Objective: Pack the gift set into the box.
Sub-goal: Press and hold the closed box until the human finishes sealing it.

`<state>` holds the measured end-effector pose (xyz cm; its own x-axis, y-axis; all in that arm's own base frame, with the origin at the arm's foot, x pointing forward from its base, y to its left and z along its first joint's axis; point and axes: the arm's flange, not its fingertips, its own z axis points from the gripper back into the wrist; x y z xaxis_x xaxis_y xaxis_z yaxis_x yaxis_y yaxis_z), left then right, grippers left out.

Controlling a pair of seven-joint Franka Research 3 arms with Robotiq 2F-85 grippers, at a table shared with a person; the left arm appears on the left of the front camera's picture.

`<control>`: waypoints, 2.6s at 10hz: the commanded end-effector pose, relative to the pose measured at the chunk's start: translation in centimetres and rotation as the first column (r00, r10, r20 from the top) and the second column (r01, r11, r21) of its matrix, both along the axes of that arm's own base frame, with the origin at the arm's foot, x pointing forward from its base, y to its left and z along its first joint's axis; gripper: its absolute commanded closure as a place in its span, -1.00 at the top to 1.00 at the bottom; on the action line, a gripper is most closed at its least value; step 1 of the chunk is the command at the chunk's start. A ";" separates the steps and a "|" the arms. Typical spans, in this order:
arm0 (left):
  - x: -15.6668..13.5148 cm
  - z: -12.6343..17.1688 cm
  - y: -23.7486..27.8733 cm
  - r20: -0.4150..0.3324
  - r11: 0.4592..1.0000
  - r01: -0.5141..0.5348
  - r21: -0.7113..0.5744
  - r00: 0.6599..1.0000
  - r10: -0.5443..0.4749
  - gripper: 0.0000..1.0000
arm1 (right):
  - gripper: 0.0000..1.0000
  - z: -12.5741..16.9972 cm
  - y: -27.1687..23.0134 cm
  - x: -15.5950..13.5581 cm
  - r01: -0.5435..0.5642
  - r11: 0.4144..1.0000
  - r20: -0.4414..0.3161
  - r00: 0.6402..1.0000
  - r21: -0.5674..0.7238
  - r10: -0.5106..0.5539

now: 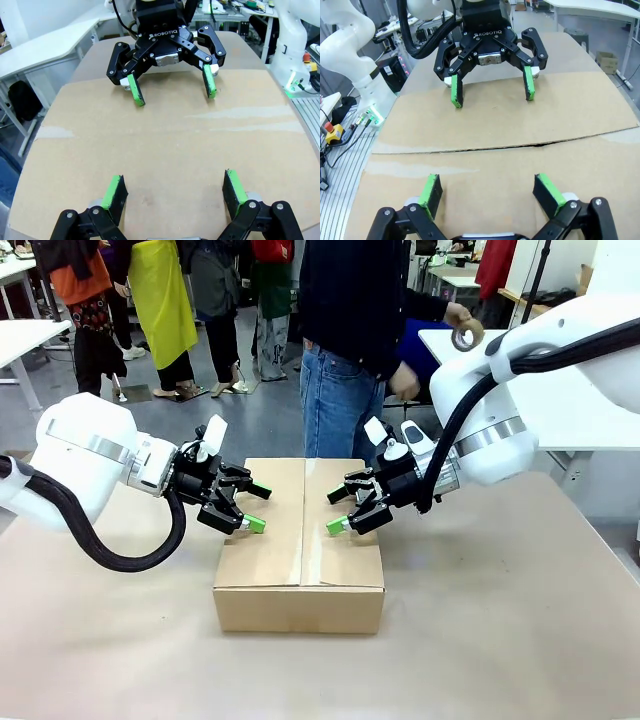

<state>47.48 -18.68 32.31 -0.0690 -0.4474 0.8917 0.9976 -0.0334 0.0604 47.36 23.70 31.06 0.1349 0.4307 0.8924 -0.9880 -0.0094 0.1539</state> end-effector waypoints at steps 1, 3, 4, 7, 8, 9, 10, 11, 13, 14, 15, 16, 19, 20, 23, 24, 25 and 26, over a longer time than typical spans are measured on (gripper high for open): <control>-0.1 -0.2 0.0 -0.005 1.000 0.000 0.000 1.000 0.000 1.00 | 1.00 -0.5 -0.1 -0.1 0.003 1.000 -0.007 1.000 -0.011 -0.003; -0.1 -0.2 0.0 -0.005 1.000 0.000 0.000 1.000 0.000 1.00 | 1.00 -0.5 -0.1 -0.1 0.003 1.000 -0.007 1.000 -0.011 -0.003; -0.1 -0.2 0.0 -0.005 1.000 0.000 0.000 1.000 0.000 1.00 | 1.00 -0.5 -0.1 -0.1 0.003 1.000 -0.007 1.000 -0.011 -0.003; -0.1 -0.2 0.0 -0.005 1.000 0.000 0.000 1.000 0.000 1.00 | 1.00 -0.5 -0.1 -0.1 0.003 1.000 -0.007 1.000 -0.011 -0.003; -0.1 -0.2 0.0 -0.005 1.000 0.000 0.000 1.000 0.000 1.00 | 1.00 -0.5 -0.1 -0.1 0.003 1.000 -0.007 1.000 -0.011 -0.003; -0.1 -0.2 0.0 -0.005 1.000 0.000 0.000 1.000 0.000 1.00 | 1.00 -0.5 -0.1 -0.1 0.003 1.000 -0.007 1.000 -0.011 -0.003; -0.1 -0.2 0.0 -0.005 1.000 0.000 0.000 1.000 0.000 1.00 | 1.00 -0.5 -0.1 -0.1 0.003 1.000 -0.007 1.000 -0.011 -0.003; -0.1 -0.2 0.0 -0.005 1.000 0.000 0.000 1.000 0.000 1.00 | 1.00 -0.5 -0.1 -0.1 0.003 1.000 -0.007 1.000 -0.011 -0.003; -0.1 -0.2 0.0 -0.005 1.000 0.000 0.000 1.000 0.000 1.00 | 1.00 -0.5 -0.1 -0.1 0.003 1.000 -0.007 1.000 -0.011 -0.003; -0.1 -0.2 0.0 -0.005 1.000 0.000 0.000 1.000 0.000 1.00 | 1.00 -0.5 -0.1 -0.1 0.003 1.000 -0.007 1.000 -0.011 -0.003; -0.1 -0.2 0.0 -0.005 1.000 0.000 0.000 1.000 0.000 1.00 | 1.00 -0.5 -0.1 -0.1 0.003 1.000 -0.007 1.000 -0.011 -0.003; -0.1 -0.2 0.0 -0.005 1.000 0.000 0.000 1.000 0.000 1.00 | 1.00 -0.5 -0.1 -0.1 0.003 1.000 -0.007 1.000 -0.011 -0.003; -0.1 -0.2 0.0 -0.005 1.000 0.000 0.000 1.000 0.000 1.00 | 1.00 -0.5 -0.1 -0.1 0.003 1.000 -0.007 1.000 -0.011 -0.003; -0.1 -0.2 0.0 -0.005 1.000 0.000 0.000 1.000 0.000 1.00 | 1.00 -0.5 -0.1 -0.1 0.003 1.000 -0.007 1.000 -0.011 -0.003; -0.1 -0.2 0.0 -0.005 1.000 0.000 0.000 1.000 0.000 1.00 | 1.00 -0.5 -0.1 -0.1 0.003 1.000 -0.007 1.000 -0.011 -0.003; -0.1 -0.2 0.0 -0.005 1.000 0.000 0.000 1.000 0.000 1.00 | 1.00 -0.5 -0.1 -0.1 0.003 1.000 -0.007 1.000 -0.011 -0.003; -0.1 -0.2 0.0 -0.005 1.000 0.000 0.000 1.000 0.000 1.00 | 1.00 -0.5 -0.1 -0.1 0.003 1.000 -0.007 1.000 -0.011 -0.003; -0.1 -0.2 0.0 -0.005 1.000 0.000 0.000 1.000 0.000 1.00 | 1.00 -0.5 -0.1 -0.1 0.003 1.000 -0.007 1.000 -0.011 -0.003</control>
<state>47.48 -18.68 32.31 -0.0690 -0.4474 0.8917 0.9976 -0.0334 0.0604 47.36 23.70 31.06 0.1349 0.4307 0.8924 -0.9880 -0.0094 0.1539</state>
